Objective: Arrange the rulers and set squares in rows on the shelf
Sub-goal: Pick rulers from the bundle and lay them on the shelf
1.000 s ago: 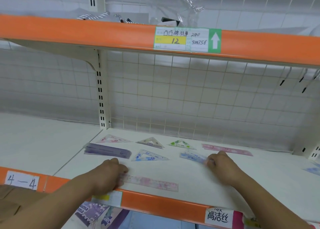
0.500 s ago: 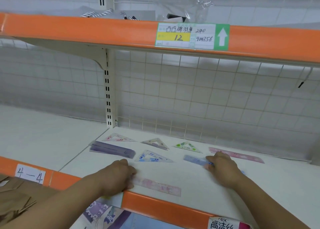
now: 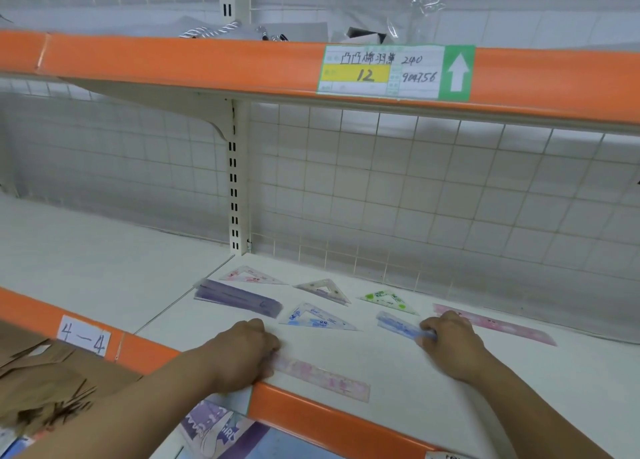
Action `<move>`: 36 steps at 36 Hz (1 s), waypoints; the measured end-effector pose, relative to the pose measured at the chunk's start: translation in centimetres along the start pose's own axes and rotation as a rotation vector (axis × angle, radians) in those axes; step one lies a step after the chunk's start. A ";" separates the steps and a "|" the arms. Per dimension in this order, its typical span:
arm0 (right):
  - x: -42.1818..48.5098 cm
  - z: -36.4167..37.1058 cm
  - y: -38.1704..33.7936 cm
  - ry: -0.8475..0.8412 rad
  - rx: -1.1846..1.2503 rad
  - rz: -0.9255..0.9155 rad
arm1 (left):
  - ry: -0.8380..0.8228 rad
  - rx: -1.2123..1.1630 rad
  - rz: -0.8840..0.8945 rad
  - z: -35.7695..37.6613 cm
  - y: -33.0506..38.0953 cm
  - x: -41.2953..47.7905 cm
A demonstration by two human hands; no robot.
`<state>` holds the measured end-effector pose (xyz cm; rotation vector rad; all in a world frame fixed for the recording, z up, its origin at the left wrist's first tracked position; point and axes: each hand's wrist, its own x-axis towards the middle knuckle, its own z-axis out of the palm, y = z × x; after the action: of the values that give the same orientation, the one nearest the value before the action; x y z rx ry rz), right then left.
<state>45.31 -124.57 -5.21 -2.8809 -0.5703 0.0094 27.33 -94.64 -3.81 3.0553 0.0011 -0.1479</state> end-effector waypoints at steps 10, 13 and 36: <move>-0.9 -0.8 -1.7 0.055 -0.077 -0.037 | -0.005 -0.015 -0.005 0.0 0.1 0.0; -2.2 -1.6 -4.6 0.101 0.017 -0.171 | 0.004 -0.022 -0.005 0.1 0.0 0.0; -7.0 0.2 -14.3 -0.207 -0.066 -0.336 | -0.015 0.018 -0.108 -0.2 -0.3 -0.1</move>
<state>33.47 -114.25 -2.80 -2.8256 -1.1058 0.2432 27.20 -94.35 -3.64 3.0724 0.1647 -0.1790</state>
